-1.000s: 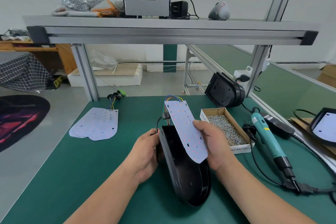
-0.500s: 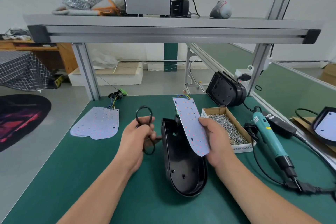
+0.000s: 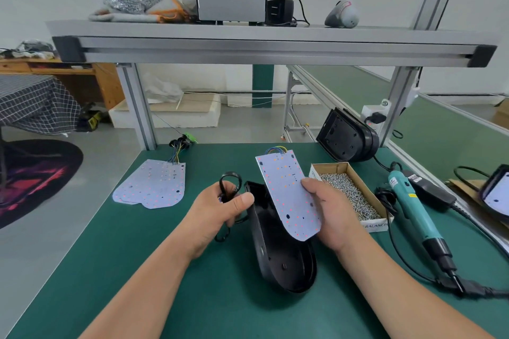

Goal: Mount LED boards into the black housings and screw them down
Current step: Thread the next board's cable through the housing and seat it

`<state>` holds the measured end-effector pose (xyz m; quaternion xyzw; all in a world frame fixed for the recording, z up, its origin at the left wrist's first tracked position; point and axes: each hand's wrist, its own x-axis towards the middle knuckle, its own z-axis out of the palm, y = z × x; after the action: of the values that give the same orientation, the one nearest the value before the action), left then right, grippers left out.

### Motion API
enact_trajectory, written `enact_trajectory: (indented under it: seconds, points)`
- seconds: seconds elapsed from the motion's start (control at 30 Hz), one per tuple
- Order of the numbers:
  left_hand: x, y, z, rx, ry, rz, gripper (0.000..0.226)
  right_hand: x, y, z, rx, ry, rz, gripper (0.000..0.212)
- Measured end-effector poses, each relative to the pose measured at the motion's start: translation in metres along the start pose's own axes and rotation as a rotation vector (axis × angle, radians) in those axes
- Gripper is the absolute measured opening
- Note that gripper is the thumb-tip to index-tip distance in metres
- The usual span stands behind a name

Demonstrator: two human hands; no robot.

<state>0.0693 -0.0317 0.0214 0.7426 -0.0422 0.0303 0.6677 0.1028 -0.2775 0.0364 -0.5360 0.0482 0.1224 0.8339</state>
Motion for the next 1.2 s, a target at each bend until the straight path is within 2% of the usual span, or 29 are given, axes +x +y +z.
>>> enact_trajectory:
  seconds: [0.13, 0.2, 0.27, 0.4, 0.5, 0.67, 0.77, 0.83, 0.9, 1.0, 1.2]
  points:
    - [0.002, -0.003, -0.013, -0.025, 0.026, -0.065, 0.061, -0.003, -0.010, -0.004, -0.155, -0.022, -0.029, 0.015]
    - [0.003, -0.003, -0.019, -0.075, 0.029, -0.078, 0.058, -0.003, -0.015, -0.011, -0.300, -0.044, -0.060, 0.023]
    - [0.004, -0.004, -0.023, -0.089, 0.033, -0.086, 0.057, -0.006, -0.018, -0.013, -0.433, -0.071, -0.073, 0.016]
    - [0.006, -0.006, -0.028, -0.076, 0.087, -0.072, 0.053, -0.012, -0.023, -0.010, -0.712, -0.068, -0.096, 0.056]
    - [0.008, -0.008, -0.028, -0.060, 0.127, -0.074, 0.055, -0.011, -0.021, -0.010, -0.874, -0.094, -0.114, 0.062]
    - [0.011, -0.010, -0.027, -0.087, 0.175, -0.068, 0.049, -0.007, -0.015, -0.010, -1.267, -0.062, -0.305, 0.054]
    - [0.011, -0.009, -0.023, -0.106, 0.206, -0.076, 0.050, -0.005, -0.005, -0.004, -1.389, -0.001, -0.528, 0.058]
    - [0.010, -0.007, -0.021, -0.103, 0.226, -0.077, 0.054, -0.005, 0.000, 0.008, -1.398, -0.042, -0.727, 0.056]
    - [0.008, -0.004, -0.019, -0.106, 0.236, -0.075, 0.056, -0.002, 0.006, 0.021, -1.461, -0.155, -0.843, 0.050]
    - [0.006, -0.002, -0.016, -0.132, 0.235, -0.077, 0.056, 0.003, 0.018, 0.037, -1.646, -0.288, -0.863, 0.041]
    - [0.002, 0.001, -0.016, -0.193, 0.140, -0.113, 0.042, 0.011, 0.027, 0.037, -1.683, -0.210, -0.982, 0.038]
